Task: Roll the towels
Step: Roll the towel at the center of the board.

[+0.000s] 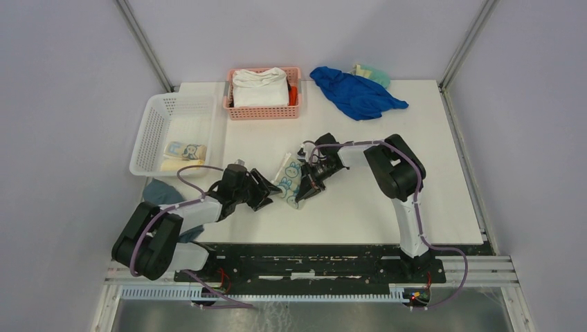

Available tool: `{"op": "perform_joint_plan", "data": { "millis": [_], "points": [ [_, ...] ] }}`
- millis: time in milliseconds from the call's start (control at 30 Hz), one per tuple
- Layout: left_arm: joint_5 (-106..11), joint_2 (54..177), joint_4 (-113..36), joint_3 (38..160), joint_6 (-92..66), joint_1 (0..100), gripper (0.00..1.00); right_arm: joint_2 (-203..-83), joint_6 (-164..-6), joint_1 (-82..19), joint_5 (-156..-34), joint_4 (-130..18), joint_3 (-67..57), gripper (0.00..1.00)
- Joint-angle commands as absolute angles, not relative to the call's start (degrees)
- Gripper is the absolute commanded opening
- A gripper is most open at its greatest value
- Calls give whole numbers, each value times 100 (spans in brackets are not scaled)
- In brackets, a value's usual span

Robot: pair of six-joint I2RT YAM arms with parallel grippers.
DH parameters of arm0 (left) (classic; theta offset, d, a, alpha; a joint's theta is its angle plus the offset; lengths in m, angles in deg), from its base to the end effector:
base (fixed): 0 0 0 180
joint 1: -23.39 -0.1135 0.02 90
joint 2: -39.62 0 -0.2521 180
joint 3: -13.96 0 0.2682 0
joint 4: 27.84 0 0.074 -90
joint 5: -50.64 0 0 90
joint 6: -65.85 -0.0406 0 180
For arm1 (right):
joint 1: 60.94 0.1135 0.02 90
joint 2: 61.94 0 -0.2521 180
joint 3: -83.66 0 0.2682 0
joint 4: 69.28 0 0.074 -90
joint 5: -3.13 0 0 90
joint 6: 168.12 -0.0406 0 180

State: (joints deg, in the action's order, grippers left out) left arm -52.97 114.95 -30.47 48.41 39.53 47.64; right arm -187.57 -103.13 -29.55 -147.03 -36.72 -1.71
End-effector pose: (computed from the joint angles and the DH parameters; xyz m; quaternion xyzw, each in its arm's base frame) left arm 0.2160 -0.1078 0.1037 -0.2638 0.8746 -0.3504 0.2065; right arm 0.3226 0.2381 0.0551 0.1224 -0.8501 -0.4978 0.1203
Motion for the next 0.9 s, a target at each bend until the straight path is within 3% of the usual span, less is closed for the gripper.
{"op": "perform_joint_plan", "data": {
  "millis": [0,200,433,867],
  "points": [
    [-4807,11805,-3064,4910,4342,4794,62,-18585,-9934,-2914,-13828,-3022,-369,9],
    [-4508,12211,-3401,5051,4619,4799,57,-17944,-9375,-2573,-12898,-2400,-647,26],
    [-4504,12682,-3540,5252,4728,4800,57,-17401,-8765,-2068,-11561,-1800,-979,38],
    [-4494,12655,-3644,5367,4713,4799,57,-16522,-8565,-1346,-9570,-2228,-817,72]
  ]
}}
